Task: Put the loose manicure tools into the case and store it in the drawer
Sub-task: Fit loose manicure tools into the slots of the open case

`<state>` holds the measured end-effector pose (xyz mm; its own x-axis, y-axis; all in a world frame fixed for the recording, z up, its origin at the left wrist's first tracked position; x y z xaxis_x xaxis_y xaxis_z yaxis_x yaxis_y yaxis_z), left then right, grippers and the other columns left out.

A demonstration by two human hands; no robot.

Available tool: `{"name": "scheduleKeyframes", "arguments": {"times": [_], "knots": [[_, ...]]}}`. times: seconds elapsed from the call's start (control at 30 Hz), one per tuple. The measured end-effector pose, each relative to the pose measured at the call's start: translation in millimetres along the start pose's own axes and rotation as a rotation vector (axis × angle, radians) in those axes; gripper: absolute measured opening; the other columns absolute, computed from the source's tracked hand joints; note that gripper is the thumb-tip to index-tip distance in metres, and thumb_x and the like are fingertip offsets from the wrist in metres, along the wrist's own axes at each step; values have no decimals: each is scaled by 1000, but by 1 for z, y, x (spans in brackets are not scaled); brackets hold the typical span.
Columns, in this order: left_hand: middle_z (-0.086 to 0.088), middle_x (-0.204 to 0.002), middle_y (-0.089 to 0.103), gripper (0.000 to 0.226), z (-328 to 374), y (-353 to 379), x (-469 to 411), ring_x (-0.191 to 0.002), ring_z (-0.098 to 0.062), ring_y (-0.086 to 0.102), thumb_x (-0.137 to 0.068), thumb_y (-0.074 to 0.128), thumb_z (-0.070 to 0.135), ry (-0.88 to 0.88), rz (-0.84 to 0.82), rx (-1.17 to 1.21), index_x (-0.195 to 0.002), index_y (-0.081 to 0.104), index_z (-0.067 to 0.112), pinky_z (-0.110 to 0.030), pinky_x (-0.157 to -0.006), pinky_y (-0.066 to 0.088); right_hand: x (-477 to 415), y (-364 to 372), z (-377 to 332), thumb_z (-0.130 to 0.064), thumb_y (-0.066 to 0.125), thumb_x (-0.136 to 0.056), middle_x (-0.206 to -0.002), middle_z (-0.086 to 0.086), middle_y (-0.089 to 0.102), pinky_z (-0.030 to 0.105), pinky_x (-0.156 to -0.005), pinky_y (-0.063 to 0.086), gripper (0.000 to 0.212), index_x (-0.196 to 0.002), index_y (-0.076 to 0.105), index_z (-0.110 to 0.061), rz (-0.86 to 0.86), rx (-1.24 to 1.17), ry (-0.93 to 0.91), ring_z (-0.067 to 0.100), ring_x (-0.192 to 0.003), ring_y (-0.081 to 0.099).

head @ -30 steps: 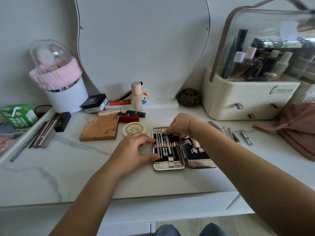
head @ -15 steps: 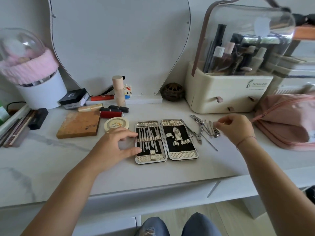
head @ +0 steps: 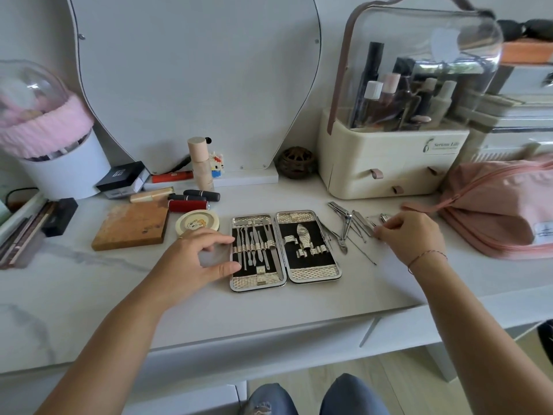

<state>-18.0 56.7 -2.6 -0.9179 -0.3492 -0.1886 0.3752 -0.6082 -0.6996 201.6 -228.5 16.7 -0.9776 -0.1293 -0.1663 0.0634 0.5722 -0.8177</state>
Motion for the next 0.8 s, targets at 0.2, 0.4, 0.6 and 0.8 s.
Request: {"name": "scheduleKeyframes", "arguments": {"times": [0.2,0.4,0.6,0.8], "knots": [[26,-106,54,49,2,0,1,-95,8,49,-60,67,57,14,29,-8,-106,61,42,-10,-76,35,30,-12,-29,-22,75,-74,-65,-3,65,17,-60,44,12,-76,68,-12,-51,-319,-203,0,-58,58],[21,-96,59,45,9,-2,7,-88,-1,52,-65,65,57,61,106,-32,-104,65,35,-14,-71,37,86,12,-79,-8,79,-70,-66,9,69,27,-58,53,15,-72,64,-6,-556,-571,-313,14,-57,61],[21,-104,60,48,27,0,12,-98,4,54,-64,63,63,99,18,-18,-103,66,34,-21,-87,43,86,13,-91,-25,80,-69,-69,2,71,24,-63,51,16,-73,69,-15,-607,-224,-495,14,-64,64],[26,-107,57,51,24,15,25,-111,0,47,-63,66,65,149,0,-3,-102,68,33,-23,-97,38,83,14,-99,-20,79,-70,-70,4,69,26,-67,53,11,-73,70,-14,-662,-132,-518,9,-62,59]]}}
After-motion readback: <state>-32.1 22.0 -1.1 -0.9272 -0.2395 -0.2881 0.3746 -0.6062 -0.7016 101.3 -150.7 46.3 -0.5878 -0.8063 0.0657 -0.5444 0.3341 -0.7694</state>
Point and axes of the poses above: each hand's wrist, its own x-axis away from the middle knuckle, its own y-axis out of the palm, z = x × y, the point moved 1 cm from there along -x, towards the middle knuckle
